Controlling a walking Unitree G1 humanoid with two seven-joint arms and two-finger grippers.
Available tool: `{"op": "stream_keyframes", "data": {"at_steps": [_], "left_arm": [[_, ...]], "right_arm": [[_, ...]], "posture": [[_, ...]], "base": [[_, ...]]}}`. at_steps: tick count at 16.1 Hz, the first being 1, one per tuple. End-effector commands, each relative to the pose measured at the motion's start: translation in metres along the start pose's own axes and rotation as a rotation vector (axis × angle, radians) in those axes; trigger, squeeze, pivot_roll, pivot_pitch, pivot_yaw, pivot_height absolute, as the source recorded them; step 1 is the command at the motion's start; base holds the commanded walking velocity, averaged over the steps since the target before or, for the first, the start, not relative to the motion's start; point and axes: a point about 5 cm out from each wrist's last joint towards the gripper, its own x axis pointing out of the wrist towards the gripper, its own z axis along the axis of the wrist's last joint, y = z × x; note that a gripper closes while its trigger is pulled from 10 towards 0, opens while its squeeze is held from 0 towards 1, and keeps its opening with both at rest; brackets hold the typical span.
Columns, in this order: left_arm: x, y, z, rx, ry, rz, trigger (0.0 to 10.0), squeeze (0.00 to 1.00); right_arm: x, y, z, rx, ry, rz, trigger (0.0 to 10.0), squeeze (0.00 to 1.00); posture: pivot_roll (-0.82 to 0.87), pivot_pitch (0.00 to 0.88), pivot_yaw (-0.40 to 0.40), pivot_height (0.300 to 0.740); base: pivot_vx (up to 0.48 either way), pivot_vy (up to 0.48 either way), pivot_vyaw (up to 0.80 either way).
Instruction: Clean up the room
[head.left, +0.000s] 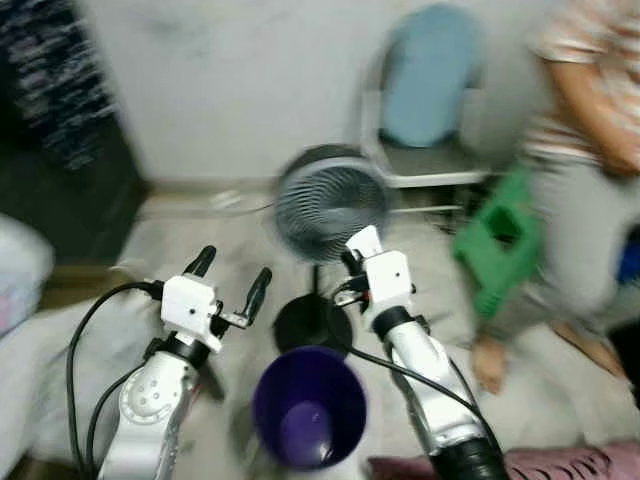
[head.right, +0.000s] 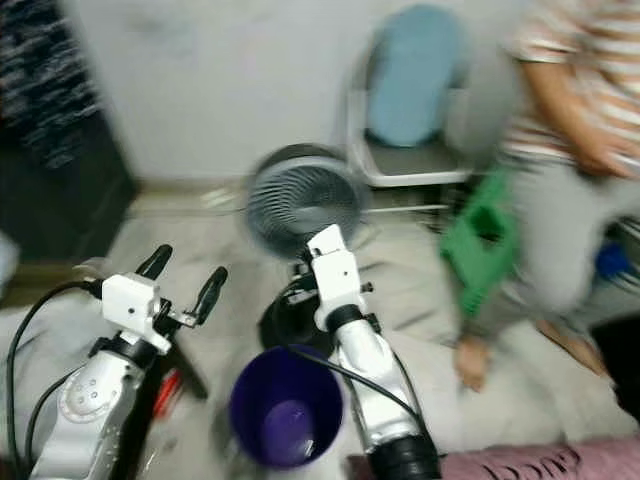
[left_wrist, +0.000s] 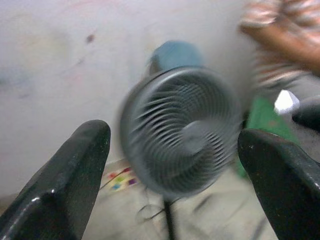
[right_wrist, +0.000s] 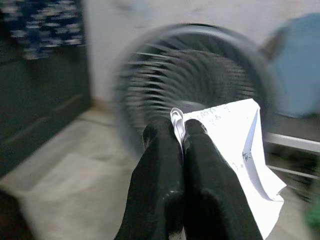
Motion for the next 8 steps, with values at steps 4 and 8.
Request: {"op": "stream_keyframes", "data": {"at_steps": [4, 8], "left_arm": [[-0.007, 0.000, 0.004, 0.033, -0.015, -0.066, 10.0, 0.00], [-0.020, 0.008, 0.003, 0.059, 0.009, -0.111, 10.0, 0.00]], "right_arm": [[0.000, 0.006, -0.002, 0.000, 0.007, 0.004, 10.0, 0.00], [0.003, 0.013, -0.004, 0.019, 0.013, 0.008, 10.0, 0.00]], "posture": [[0.00, 0.075, -0.017, 0.740], [0.02, 0.090, -0.015, 0.740]], "base": [[0.000, 0.000, 0.20], [0.000, 0.000, 0.56]]}}
